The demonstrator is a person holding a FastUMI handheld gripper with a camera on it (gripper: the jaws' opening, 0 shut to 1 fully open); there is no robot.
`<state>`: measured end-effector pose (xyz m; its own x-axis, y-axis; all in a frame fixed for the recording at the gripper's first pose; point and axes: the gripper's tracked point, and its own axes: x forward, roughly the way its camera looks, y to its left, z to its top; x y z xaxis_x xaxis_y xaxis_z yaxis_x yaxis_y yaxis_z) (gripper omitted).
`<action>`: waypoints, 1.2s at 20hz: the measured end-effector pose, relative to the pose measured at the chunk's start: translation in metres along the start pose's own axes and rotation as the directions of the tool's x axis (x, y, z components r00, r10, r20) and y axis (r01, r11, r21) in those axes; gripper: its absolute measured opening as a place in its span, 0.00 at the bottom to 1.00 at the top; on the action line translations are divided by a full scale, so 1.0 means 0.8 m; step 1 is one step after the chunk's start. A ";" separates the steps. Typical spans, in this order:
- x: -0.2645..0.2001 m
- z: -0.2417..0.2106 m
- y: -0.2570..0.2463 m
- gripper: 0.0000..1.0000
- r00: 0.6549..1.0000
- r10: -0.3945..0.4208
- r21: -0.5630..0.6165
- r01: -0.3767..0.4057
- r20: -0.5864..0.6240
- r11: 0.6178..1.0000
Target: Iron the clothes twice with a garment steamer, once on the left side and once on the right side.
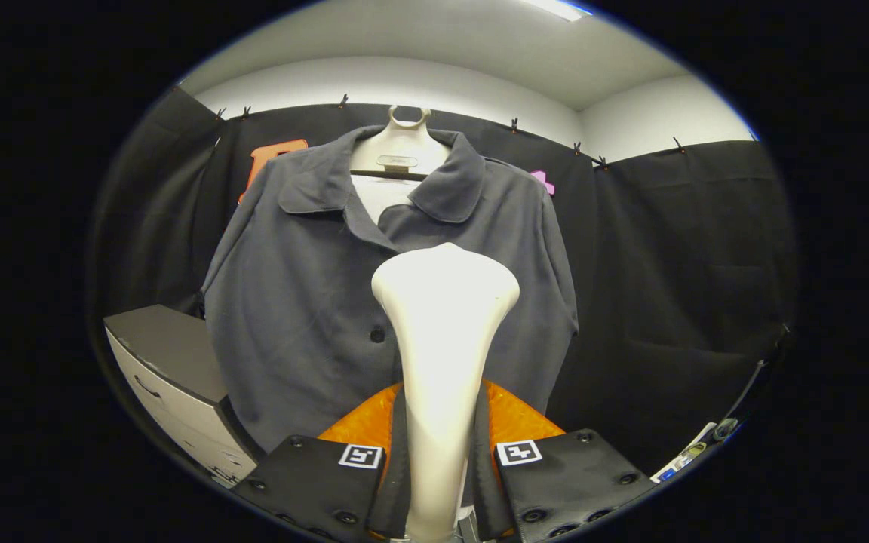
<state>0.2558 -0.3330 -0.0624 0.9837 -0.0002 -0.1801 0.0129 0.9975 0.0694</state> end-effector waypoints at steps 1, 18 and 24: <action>0.011 0.002 -0.004 0.41 1.000 0.006 0.002 -0.006 -0.002 1.000; 0.054 -0.021 -0.018 0.41 0.998 0.066 0.001 -0.066 -0.016 0.998; 0.055 -0.071 -0.015 0.41 0.997 0.064 -0.002 -0.064 -0.035 0.998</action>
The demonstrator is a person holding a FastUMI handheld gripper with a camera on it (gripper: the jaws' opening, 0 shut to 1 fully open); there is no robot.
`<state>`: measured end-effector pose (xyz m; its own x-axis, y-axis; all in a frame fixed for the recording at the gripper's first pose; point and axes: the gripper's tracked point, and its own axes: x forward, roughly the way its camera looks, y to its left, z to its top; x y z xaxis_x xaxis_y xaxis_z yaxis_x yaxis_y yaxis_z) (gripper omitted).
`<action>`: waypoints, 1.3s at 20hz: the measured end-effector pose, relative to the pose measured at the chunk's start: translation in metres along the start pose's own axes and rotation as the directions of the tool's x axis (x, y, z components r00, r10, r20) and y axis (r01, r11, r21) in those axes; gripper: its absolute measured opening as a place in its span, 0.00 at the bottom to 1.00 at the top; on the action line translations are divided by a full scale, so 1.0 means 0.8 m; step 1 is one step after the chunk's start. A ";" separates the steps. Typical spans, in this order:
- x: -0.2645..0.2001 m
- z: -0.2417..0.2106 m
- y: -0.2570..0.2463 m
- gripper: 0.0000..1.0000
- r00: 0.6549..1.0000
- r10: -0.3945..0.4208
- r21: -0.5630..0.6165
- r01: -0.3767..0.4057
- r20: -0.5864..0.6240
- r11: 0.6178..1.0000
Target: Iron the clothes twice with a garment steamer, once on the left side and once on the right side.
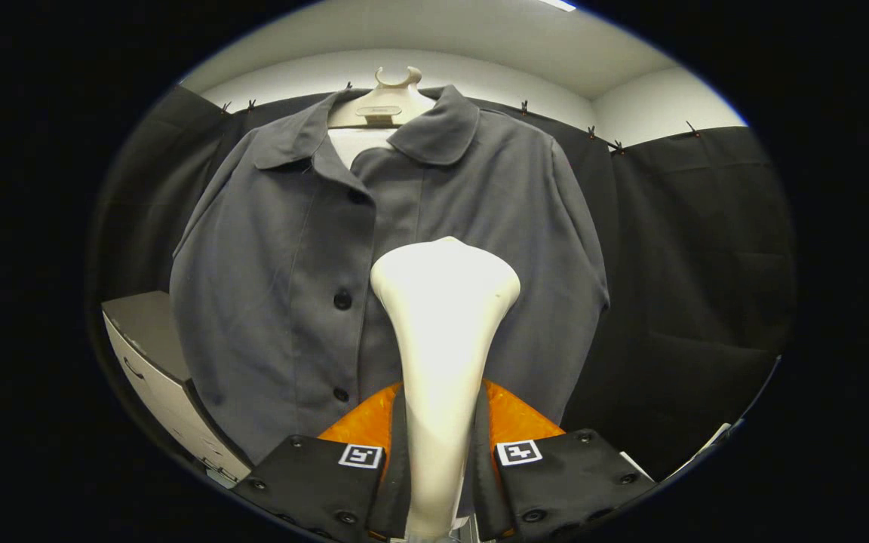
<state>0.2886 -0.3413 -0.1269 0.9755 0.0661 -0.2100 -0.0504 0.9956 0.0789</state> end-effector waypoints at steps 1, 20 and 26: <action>-0.004 -0.011 0.001 0.41 1.000 0.001 0.005 -0.001 -0.003 1.000; -0.038 -0.198 0.026 0.41 0.990 -0.017 0.001 0.017 -0.137 1.000; -0.041 -0.207 0.026 0.41 0.990 -0.023 0.018 0.026 -0.140 1.000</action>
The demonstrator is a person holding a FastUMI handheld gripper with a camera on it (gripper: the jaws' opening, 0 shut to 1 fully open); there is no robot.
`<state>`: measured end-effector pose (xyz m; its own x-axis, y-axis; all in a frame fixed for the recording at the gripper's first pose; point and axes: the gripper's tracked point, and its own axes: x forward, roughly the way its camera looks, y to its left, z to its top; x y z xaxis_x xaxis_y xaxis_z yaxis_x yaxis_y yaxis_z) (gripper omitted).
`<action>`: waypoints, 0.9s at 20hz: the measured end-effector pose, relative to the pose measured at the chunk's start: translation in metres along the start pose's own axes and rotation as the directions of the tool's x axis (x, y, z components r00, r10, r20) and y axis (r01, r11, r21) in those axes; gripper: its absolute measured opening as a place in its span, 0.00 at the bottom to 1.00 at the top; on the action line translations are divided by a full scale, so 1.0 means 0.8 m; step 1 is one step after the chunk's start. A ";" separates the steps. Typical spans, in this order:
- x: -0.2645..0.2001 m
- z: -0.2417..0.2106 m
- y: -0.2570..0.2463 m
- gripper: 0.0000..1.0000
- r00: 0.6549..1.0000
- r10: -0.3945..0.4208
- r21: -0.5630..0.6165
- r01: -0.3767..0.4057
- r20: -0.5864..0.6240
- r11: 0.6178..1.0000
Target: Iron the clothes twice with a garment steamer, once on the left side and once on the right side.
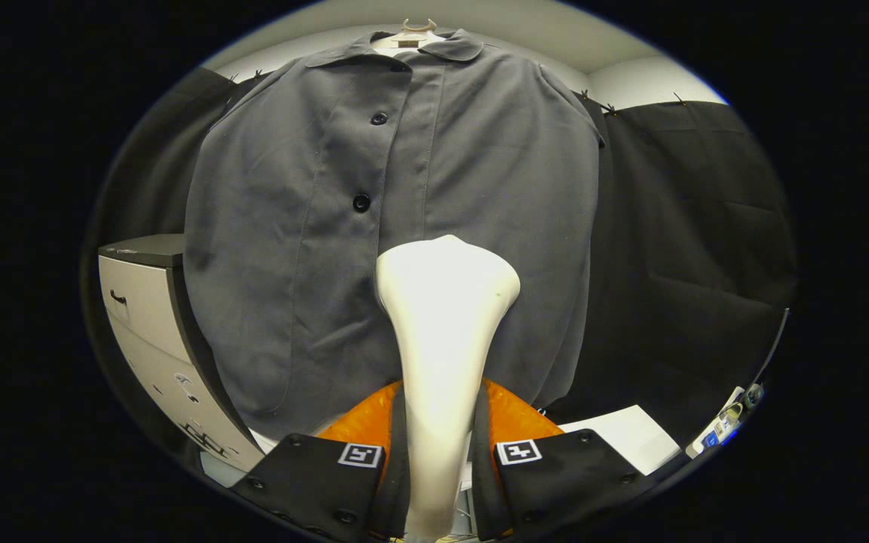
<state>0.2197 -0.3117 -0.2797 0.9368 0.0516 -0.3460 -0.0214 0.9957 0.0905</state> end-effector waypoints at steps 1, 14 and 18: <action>-0.001 -0.001 0.000 0.41 1.000 -0.002 0.003 0.002 -0.001 1.000; -0.107 0.049 0.032 0.41 0.999 -0.010 0.039 0.009 0.033 0.999; -0.146 0.077 0.069 0.41 0.997 0.034 0.031 -0.036 0.063 0.999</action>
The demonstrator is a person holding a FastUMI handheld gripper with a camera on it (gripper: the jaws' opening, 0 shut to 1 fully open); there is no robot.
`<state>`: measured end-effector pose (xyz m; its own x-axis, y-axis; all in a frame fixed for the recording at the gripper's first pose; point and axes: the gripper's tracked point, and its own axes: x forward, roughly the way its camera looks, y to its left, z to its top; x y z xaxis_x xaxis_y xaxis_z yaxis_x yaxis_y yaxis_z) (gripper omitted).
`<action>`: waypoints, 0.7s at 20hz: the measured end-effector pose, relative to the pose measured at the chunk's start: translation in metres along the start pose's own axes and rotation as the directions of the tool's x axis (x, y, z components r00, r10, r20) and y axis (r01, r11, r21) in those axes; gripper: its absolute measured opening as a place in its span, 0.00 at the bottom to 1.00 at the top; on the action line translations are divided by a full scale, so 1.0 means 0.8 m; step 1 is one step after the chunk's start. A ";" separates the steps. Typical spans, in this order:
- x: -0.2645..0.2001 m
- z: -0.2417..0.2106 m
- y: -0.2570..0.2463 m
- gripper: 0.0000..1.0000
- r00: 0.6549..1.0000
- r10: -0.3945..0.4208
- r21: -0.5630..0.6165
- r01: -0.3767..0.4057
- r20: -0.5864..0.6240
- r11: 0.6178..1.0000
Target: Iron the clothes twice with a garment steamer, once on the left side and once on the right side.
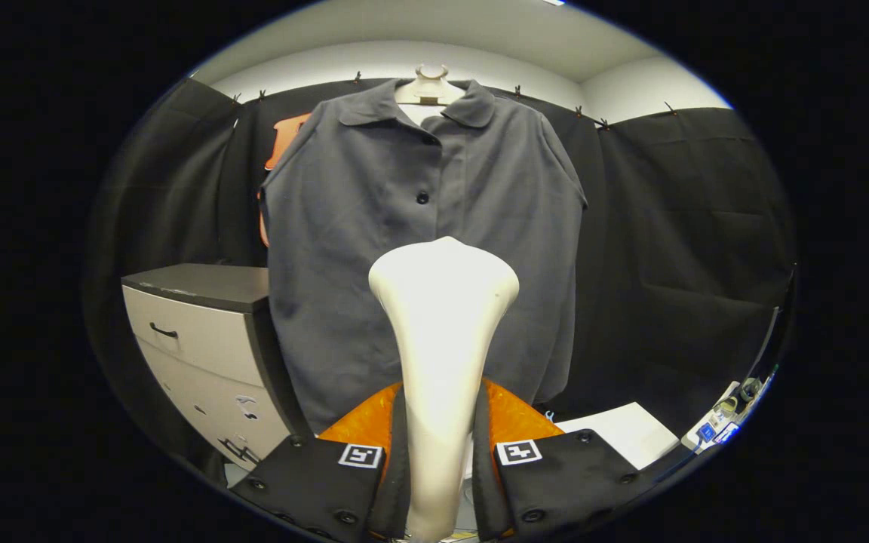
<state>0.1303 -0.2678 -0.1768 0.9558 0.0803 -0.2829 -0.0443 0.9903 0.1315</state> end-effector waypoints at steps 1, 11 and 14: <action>-0.009 0.008 0.010 0.41 1.000 0.013 0.003 -0.013 0.008 1.000; -0.117 0.072 0.092 0.41 0.986 0.132 -0.030 -0.129 0.105 0.991; -0.140 0.089 0.105 0.41 0.981 0.141 -0.039 -0.136 0.137 0.990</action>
<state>0.0400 -0.2017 -0.0662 0.9708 0.2025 -0.1286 -0.1857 0.9738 0.1312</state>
